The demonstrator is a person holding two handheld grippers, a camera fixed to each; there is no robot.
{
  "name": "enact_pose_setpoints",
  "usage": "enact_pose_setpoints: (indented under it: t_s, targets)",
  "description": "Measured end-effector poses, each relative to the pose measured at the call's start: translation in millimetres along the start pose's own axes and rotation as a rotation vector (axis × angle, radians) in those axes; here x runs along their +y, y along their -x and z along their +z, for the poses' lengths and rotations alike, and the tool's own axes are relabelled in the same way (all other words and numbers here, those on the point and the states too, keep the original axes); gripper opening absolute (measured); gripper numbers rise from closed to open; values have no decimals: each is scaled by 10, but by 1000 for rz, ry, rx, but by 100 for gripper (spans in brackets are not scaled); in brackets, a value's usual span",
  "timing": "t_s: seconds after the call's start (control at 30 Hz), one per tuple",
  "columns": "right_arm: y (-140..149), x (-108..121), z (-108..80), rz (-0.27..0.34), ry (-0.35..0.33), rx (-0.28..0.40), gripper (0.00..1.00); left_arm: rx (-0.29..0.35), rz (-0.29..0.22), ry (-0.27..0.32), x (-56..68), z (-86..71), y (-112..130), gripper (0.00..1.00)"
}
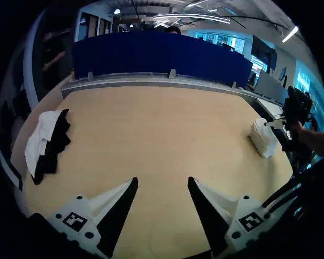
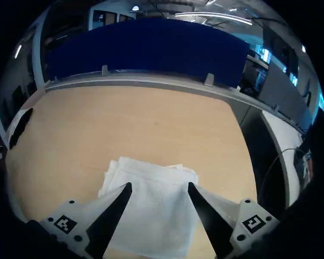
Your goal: Fold towel
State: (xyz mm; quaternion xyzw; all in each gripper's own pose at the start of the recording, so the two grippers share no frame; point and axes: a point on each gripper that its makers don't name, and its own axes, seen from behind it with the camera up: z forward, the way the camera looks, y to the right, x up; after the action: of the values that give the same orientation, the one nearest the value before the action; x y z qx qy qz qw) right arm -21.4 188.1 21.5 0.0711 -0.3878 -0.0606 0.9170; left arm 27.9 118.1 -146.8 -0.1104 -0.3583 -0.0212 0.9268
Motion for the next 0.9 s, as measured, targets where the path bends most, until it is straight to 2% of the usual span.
enact_pose_setpoints:
  t_s: [0.27, 0.4, 0.5, 0.77, 0.9]
  targets:
    - [26, -28, -146, 6, 10, 22, 100, 3, 0, 5, 6, 18, -18, 85]
    - [-39, -48, -227, 34, 24, 71, 100, 6, 0, 9, 9, 17, -22, 85]
    - [-147, -68, -325, 55, 41, 138, 100, 7, -1, 12, 13, 8, -27, 85]
    - [-579, -85, -724, 79, 118, 390, 100, 12, 5, 16, 12, -21, -54, 85]
    - [-709, -79, -891, 85, 157, 469, 100, 19, 7, 20, 19, -25, -72, 85]
